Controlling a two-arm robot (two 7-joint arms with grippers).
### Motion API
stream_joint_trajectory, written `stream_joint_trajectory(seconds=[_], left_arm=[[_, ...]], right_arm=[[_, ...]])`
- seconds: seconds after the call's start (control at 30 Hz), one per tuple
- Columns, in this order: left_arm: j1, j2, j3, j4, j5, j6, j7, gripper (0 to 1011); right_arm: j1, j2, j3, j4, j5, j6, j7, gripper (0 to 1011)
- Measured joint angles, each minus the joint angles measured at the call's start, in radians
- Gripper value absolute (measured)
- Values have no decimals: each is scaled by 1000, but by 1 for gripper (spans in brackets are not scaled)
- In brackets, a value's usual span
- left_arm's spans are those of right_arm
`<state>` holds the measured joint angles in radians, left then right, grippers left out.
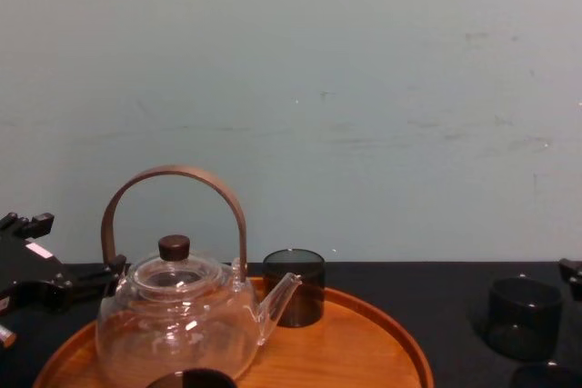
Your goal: Pick up the glass from the table and place it on the tray.
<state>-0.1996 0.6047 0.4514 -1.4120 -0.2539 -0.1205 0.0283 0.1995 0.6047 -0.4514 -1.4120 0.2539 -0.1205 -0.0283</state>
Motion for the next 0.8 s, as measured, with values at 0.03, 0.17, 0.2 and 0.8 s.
stream_joint_trajectory(seconds=[0.03, 0.17, 0.2, 0.8], left_arm=[[0, 0, 0, 0, 0, 0, 0, 1010], [0, 0, 0, 0, 0, 0, 0, 1010], [0, 0, 0, 0, 0, 0, 0, 1010], [0, 0, 0, 0, 0, 0, 0, 1010]], right_arm=[[0, 0, 0, 0, 0, 0, 0, 1002], [0, 0, 0, 0, 0, 0, 0, 1002], [0, 0, 0, 0, 0, 0, 0, 1002], [0, 0, 0, 0, 0, 0, 0, 1002]])
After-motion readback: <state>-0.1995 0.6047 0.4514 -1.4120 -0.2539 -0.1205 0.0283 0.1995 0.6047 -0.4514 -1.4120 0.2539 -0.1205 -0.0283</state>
